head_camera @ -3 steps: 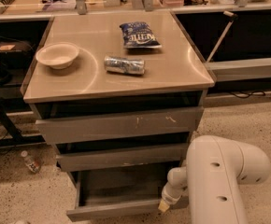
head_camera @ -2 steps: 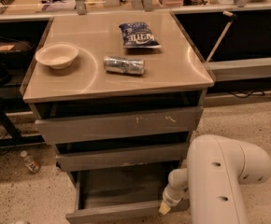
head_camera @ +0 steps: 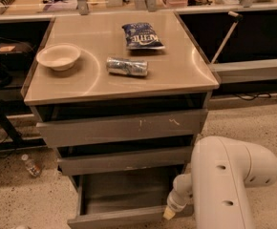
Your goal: Open bottom drawer
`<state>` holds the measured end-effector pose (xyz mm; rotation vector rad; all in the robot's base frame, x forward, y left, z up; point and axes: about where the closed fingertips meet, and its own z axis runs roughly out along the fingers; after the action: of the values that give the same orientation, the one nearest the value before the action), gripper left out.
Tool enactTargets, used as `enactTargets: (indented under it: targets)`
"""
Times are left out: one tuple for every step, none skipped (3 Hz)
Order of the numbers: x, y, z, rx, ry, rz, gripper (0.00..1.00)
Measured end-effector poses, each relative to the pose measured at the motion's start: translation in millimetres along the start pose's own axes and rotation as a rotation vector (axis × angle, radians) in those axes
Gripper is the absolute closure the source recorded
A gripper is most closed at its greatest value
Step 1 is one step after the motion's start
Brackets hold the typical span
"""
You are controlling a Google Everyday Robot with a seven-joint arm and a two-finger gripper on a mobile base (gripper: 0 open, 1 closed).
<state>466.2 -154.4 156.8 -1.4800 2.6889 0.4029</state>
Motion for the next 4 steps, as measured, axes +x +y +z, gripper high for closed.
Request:
enactTargets:
  targets:
    - [9.0, 13.4, 1.0, -0.006, 0.007, 0.010, 1.00]
    - [8.9, 13.4, 1.7, -0.008, 0.009, 0.010, 1.00]
    - [16.8, 22.4, 2.0, -0.014, 0.023, 0.019, 1.00]
    - [22.4, 30.1, 1.9, -0.016, 0.030, 0.028, 1.00]
